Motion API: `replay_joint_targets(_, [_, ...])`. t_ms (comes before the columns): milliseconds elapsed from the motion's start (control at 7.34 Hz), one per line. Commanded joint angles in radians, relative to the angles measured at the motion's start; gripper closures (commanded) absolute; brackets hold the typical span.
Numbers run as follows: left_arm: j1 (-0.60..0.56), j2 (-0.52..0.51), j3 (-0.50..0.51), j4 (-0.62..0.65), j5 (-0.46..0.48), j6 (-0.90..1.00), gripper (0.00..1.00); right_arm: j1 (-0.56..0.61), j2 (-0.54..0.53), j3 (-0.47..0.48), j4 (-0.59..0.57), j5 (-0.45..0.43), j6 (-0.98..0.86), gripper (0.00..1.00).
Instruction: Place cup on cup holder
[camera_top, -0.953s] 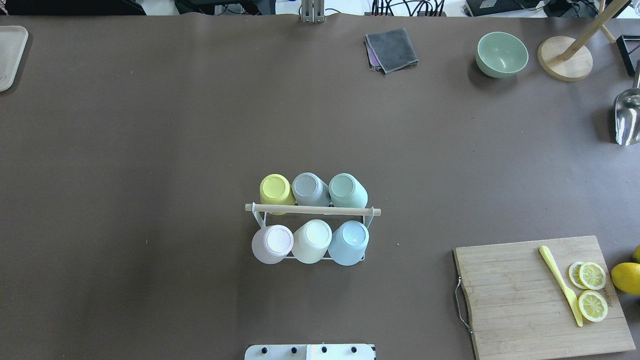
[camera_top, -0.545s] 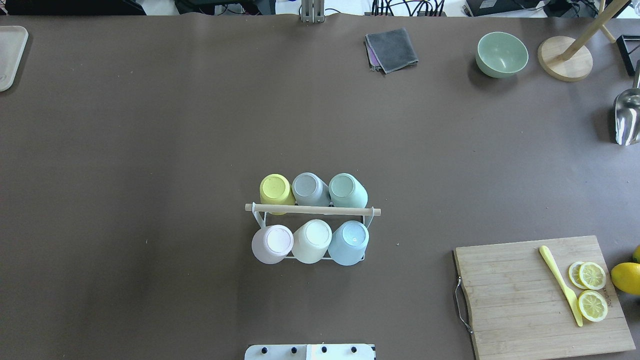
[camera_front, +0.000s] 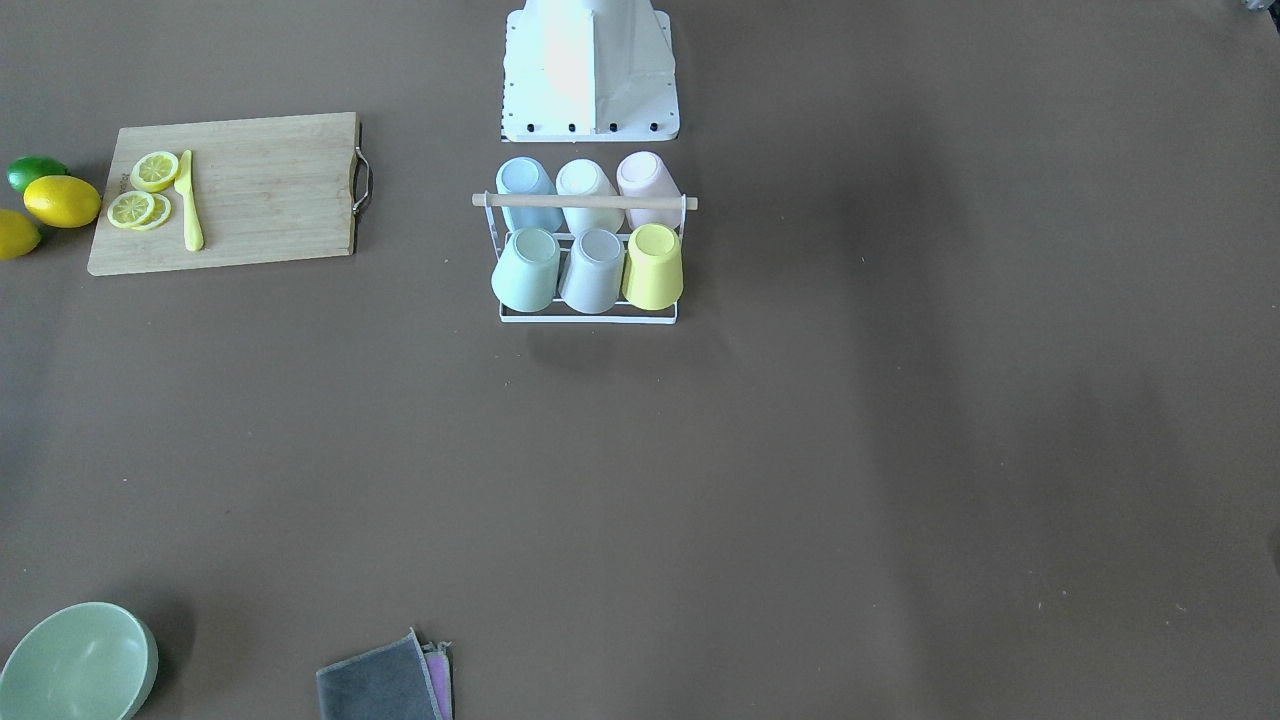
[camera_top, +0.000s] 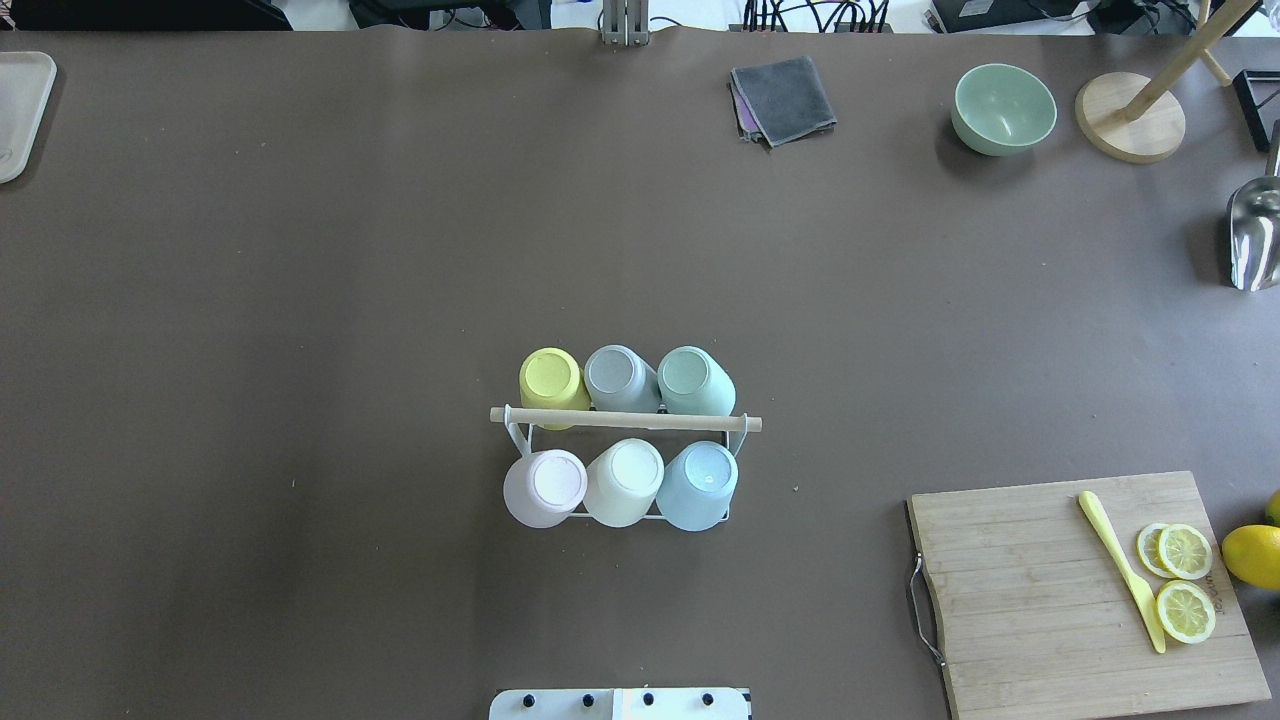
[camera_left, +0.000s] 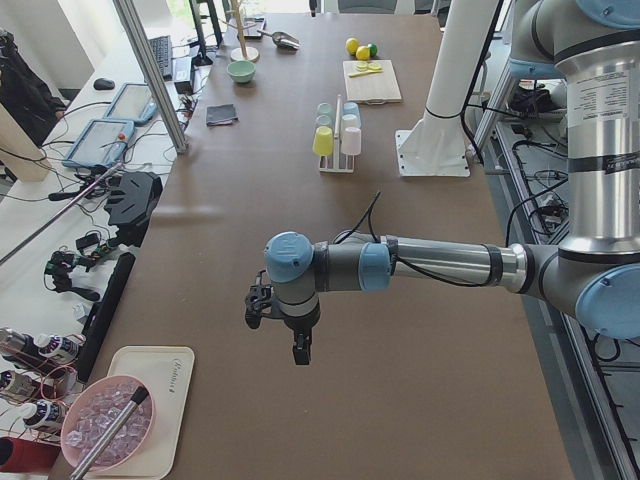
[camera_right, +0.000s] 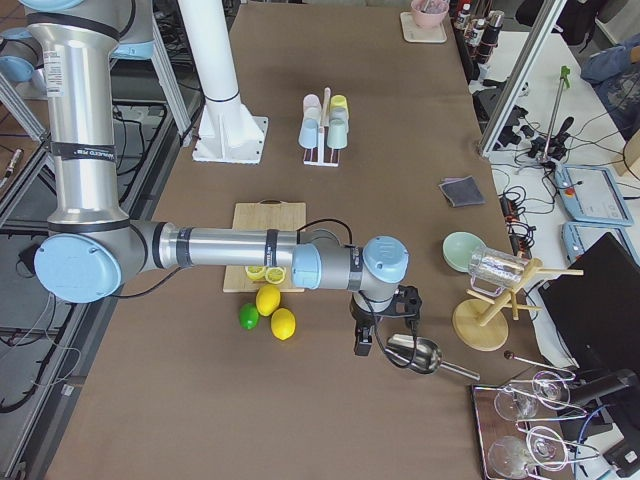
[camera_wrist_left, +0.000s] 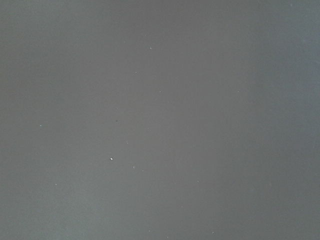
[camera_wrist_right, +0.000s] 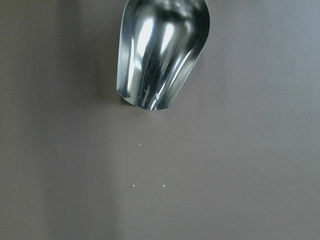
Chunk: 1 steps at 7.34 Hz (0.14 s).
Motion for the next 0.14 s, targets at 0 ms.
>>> replay_joint_targets(0, [0.000, 0.000, 0.001, 0.000, 0.000, 0.000, 0.02, 0.000, 0.000, 0.002, 0.000, 0.000, 0.000, 0.00])
